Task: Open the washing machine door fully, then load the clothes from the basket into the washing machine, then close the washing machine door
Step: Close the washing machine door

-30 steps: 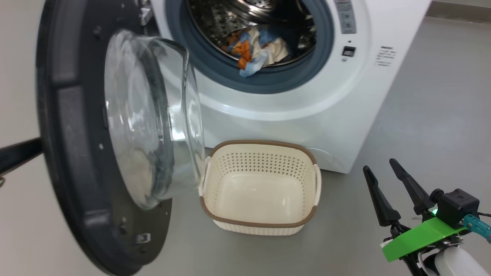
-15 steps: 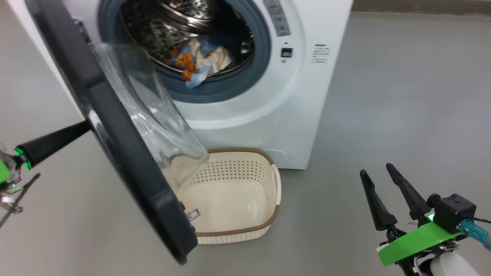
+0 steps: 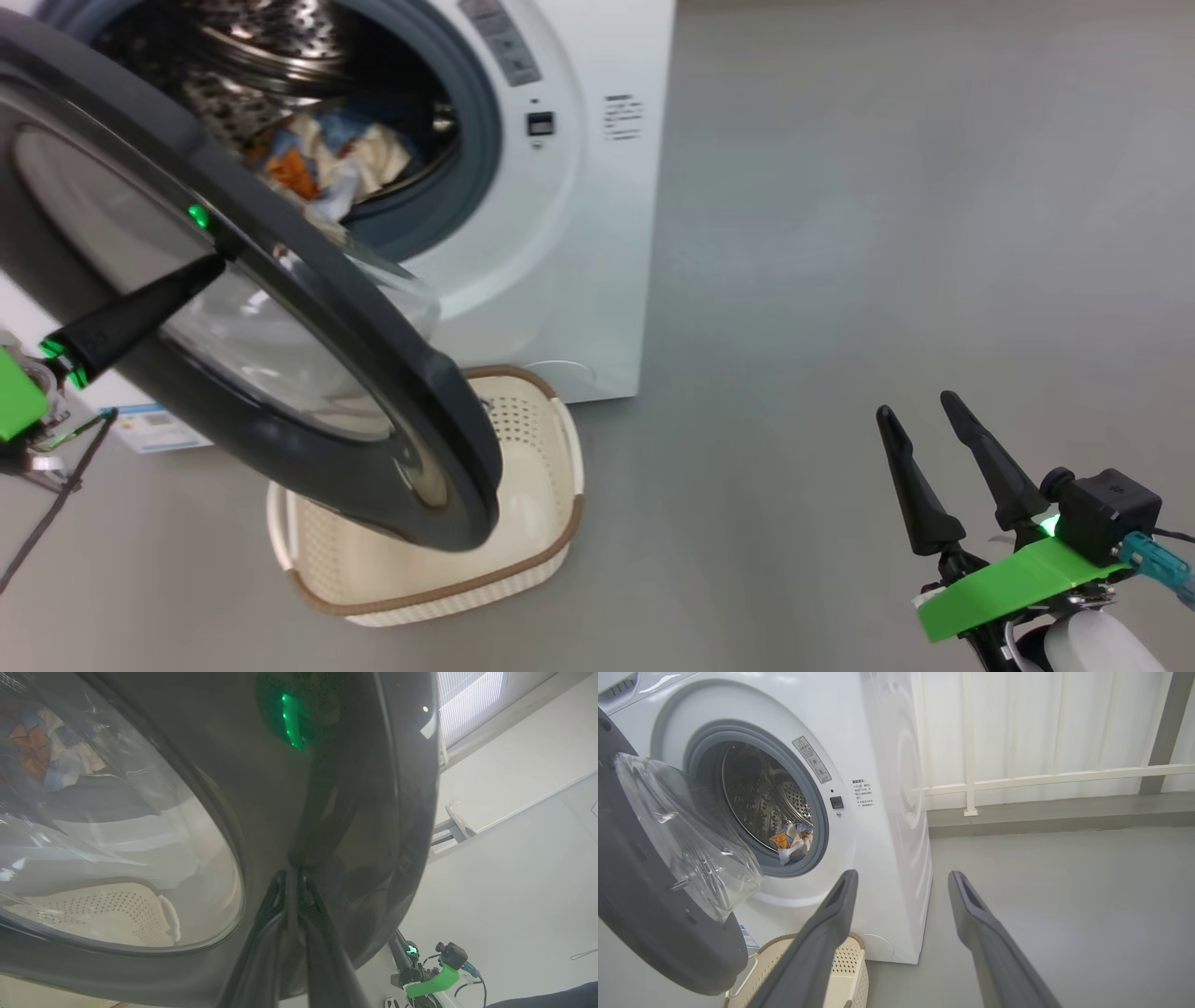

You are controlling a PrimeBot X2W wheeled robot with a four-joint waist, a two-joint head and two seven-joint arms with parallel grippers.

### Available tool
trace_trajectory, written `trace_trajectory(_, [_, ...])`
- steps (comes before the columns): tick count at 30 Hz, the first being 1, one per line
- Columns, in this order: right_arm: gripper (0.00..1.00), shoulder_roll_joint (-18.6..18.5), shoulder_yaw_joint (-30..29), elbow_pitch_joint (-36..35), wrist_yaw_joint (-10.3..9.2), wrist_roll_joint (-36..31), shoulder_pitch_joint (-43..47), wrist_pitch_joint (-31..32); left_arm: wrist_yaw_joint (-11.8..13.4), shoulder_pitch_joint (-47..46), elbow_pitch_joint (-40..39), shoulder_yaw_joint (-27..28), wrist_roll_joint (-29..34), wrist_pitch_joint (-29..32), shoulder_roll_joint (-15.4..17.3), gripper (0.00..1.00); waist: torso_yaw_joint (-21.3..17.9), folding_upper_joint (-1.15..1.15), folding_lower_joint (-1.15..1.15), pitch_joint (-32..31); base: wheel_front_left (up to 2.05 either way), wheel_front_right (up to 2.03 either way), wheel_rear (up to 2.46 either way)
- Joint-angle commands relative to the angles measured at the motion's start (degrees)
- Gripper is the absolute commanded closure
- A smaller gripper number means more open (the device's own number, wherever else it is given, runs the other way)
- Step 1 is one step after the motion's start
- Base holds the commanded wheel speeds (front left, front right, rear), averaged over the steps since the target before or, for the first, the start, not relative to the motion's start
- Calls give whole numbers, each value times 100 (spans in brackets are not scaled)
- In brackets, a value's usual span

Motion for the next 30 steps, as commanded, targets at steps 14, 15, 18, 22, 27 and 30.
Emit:
trace_trajectory(14, [0, 61, -12, -161, 26, -72, -81, -47, -40, -619, 252, 223, 41, -532, 462, 100, -632, 0, 0, 186, 0, 0, 0])
trace_trajectory(15, [0, 62, -24, -160, 26, -73, -80, -47, -40, -608, 250, 203, 25, -540, 465, 100, -598, 0, 0, 185, 0, 0, 0])
trace_trajectory(18, [0, 62, -18, -160, 26, -81, -86, -47, -40, -526, 231, 162, -18, -580, 480, 100, -490, 0, 0, 172, 0, 0, 0])
trace_trajectory(22, [0, 36, -7, -160, 26, -84, -94, -47, -40, -326, 165, 141, -64, -658, 511, 100, -315, 0, 0, 145, 0, 0, 0])
trace_trajectory(27, [0, -11, 12, -156, 26, -77, -106, -47, -40, -29, 57, 148, -94, -820, 548, 100, -67, 0, 0, 123, 0, 0, 0])
trace_trajectory(30, [0, -21, 17, -155, 26, -75, -115, -47, -40, 121, 9, 164, -119, -897, 548, 100, 26, 0, 0, 116, 0, 0, 0])
